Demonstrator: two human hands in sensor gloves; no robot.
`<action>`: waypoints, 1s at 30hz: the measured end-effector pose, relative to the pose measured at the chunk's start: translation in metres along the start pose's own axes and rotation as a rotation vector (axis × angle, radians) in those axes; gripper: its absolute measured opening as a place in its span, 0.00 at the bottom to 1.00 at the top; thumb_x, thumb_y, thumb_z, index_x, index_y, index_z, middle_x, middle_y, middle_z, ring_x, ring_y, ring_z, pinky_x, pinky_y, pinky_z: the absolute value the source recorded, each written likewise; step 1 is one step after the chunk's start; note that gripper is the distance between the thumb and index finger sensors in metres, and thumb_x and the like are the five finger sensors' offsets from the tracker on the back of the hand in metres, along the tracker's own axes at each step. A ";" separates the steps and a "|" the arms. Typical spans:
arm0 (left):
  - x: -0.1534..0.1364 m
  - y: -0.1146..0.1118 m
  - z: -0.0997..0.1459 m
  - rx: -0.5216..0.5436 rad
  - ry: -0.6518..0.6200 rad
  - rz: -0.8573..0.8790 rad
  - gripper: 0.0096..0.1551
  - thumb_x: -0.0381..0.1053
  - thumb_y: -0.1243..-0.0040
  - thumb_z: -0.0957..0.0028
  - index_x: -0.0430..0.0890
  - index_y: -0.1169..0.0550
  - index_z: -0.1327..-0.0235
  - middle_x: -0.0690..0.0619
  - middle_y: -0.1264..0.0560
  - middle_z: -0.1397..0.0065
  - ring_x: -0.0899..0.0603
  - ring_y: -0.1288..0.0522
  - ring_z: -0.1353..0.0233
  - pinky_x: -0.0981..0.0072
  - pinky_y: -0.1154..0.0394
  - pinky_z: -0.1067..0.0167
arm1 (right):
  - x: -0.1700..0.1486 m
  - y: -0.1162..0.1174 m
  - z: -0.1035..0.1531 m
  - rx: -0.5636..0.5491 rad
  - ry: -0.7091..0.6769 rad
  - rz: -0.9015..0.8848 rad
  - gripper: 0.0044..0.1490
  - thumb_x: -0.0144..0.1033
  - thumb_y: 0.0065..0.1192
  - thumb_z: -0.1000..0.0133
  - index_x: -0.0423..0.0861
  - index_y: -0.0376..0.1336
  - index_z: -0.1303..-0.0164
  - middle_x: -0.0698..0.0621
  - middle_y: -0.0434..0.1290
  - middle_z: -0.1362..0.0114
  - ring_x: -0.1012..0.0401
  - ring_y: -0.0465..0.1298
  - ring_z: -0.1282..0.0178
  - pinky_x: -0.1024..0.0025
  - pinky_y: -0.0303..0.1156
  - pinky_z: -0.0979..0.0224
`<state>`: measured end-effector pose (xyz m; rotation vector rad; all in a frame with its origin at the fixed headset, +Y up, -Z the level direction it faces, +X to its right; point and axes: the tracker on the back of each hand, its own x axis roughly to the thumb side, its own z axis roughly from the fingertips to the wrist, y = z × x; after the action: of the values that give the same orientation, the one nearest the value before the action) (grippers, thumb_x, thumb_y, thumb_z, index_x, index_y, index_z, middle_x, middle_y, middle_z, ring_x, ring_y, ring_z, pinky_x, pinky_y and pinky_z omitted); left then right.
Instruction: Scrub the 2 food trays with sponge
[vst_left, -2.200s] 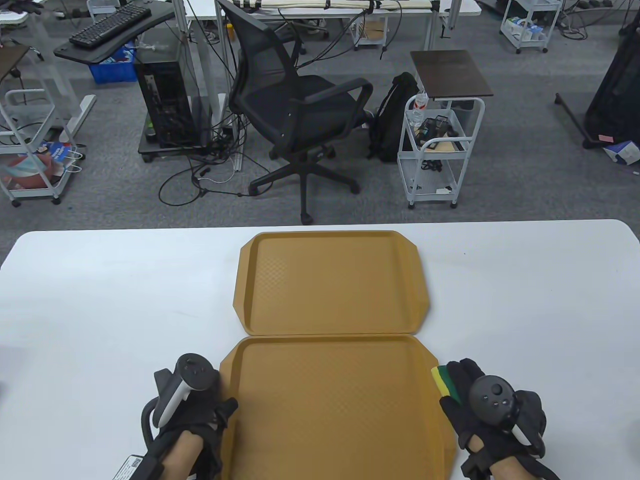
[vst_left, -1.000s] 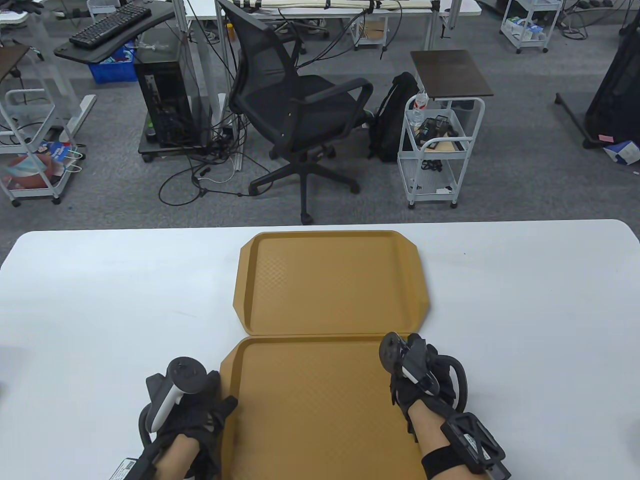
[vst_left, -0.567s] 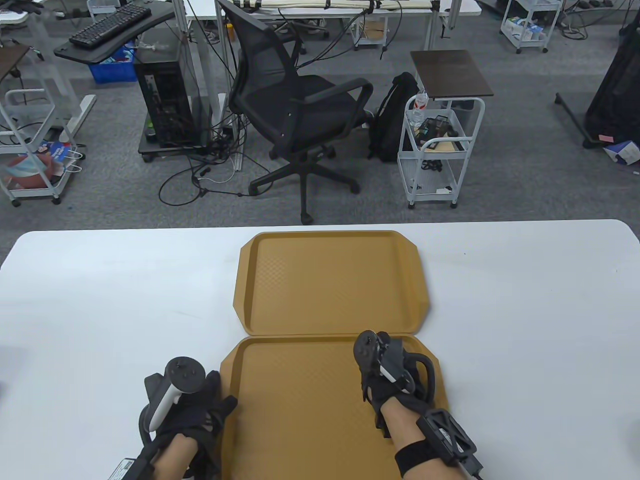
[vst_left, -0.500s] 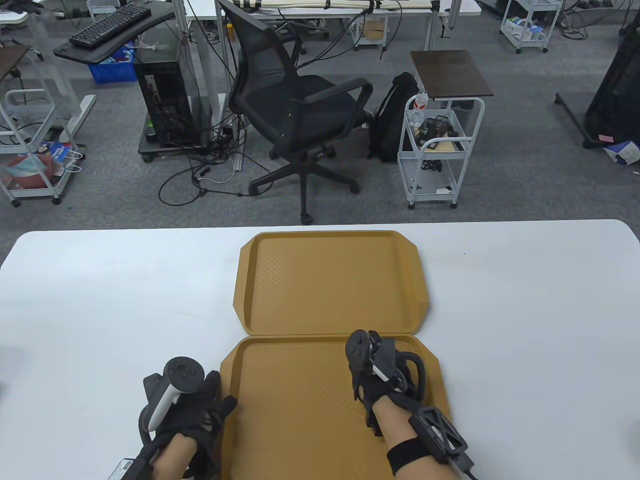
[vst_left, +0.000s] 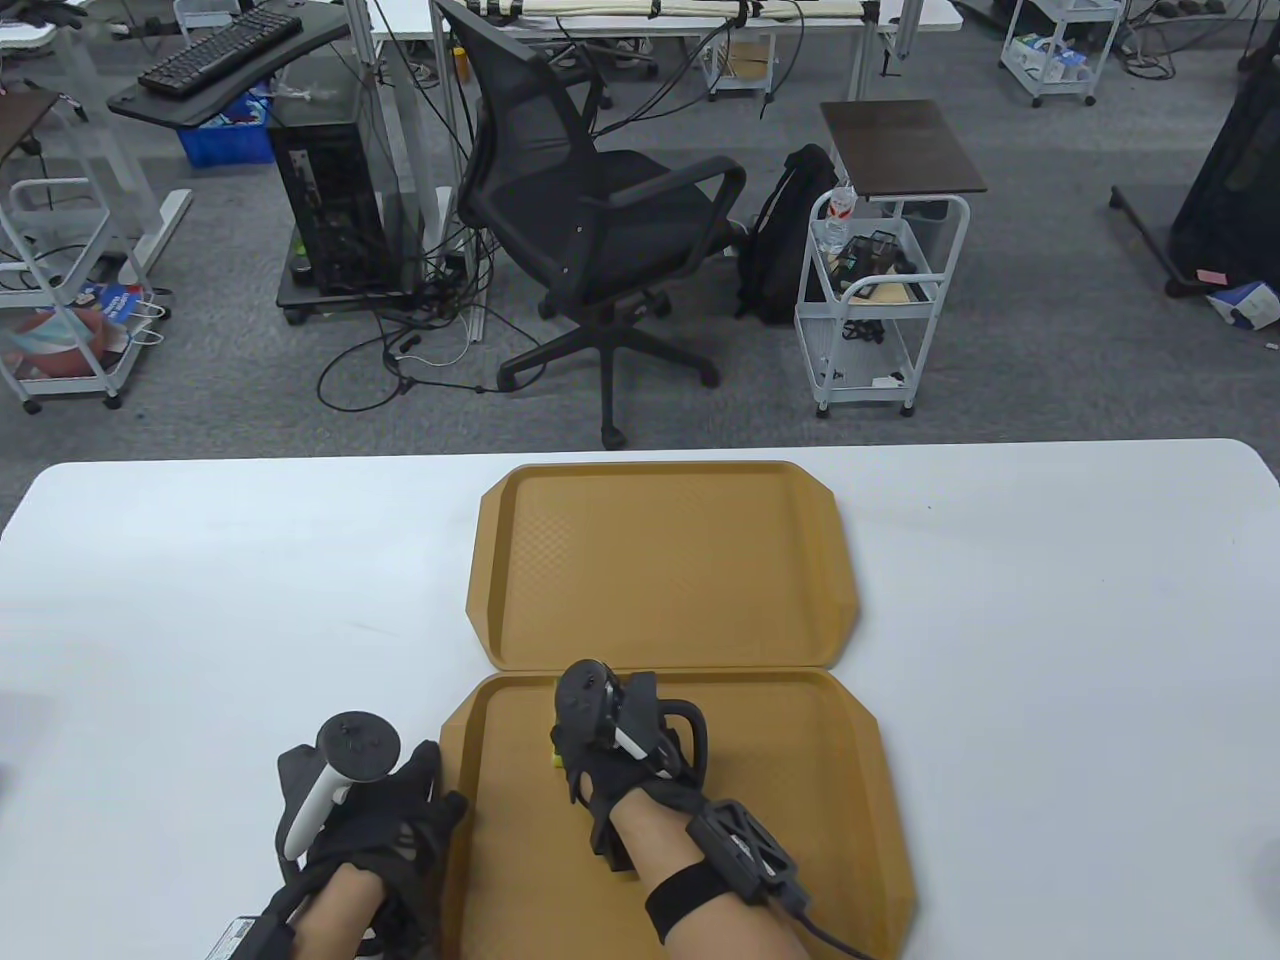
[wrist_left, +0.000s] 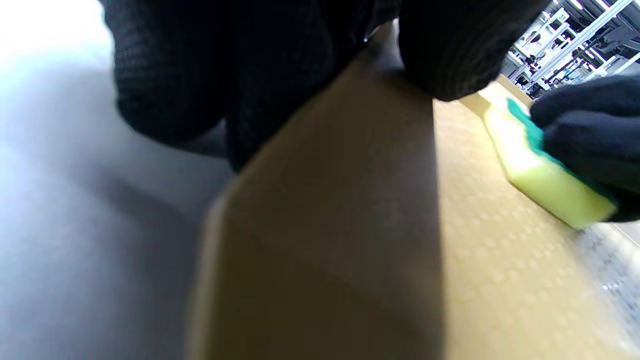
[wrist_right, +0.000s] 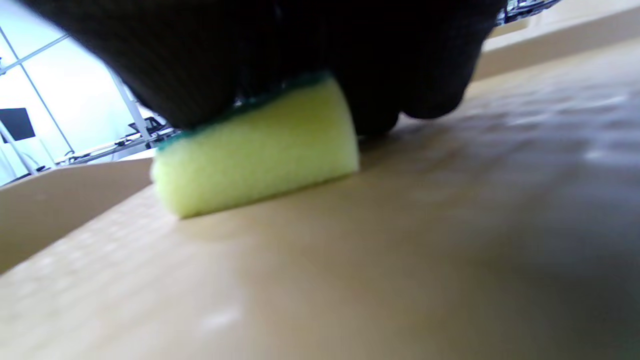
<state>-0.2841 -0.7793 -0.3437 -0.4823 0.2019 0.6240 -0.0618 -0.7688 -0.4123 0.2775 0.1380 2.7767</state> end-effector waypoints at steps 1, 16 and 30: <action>0.000 0.000 0.000 -0.004 -0.001 0.002 0.44 0.57 0.37 0.51 0.52 0.40 0.21 0.50 0.16 0.48 0.47 0.09 0.63 0.56 0.13 0.58 | 0.005 0.002 -0.001 0.002 -0.005 -0.006 0.35 0.43 0.72 0.48 0.47 0.66 0.29 0.41 0.61 0.19 0.46 0.76 0.39 0.51 0.76 0.32; 0.001 0.001 -0.001 0.002 0.007 -0.037 0.44 0.58 0.38 0.51 0.53 0.40 0.21 0.51 0.16 0.49 0.47 0.10 0.63 0.55 0.14 0.58 | 0.044 0.019 0.000 0.100 -0.076 -0.022 0.42 0.44 0.73 0.48 0.47 0.60 0.24 0.40 0.60 0.18 0.47 0.74 0.40 0.50 0.74 0.34; 0.001 0.001 0.000 0.000 0.021 -0.033 0.44 0.59 0.37 0.51 0.54 0.39 0.21 0.51 0.15 0.50 0.47 0.10 0.63 0.56 0.14 0.58 | 0.053 0.024 0.063 0.365 -0.107 -0.048 0.48 0.46 0.76 0.50 0.45 0.56 0.21 0.39 0.56 0.18 0.49 0.72 0.42 0.52 0.73 0.36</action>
<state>-0.2842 -0.7781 -0.3448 -0.4916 0.2131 0.5875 -0.1054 -0.7685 -0.3384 0.5041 0.6180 2.6675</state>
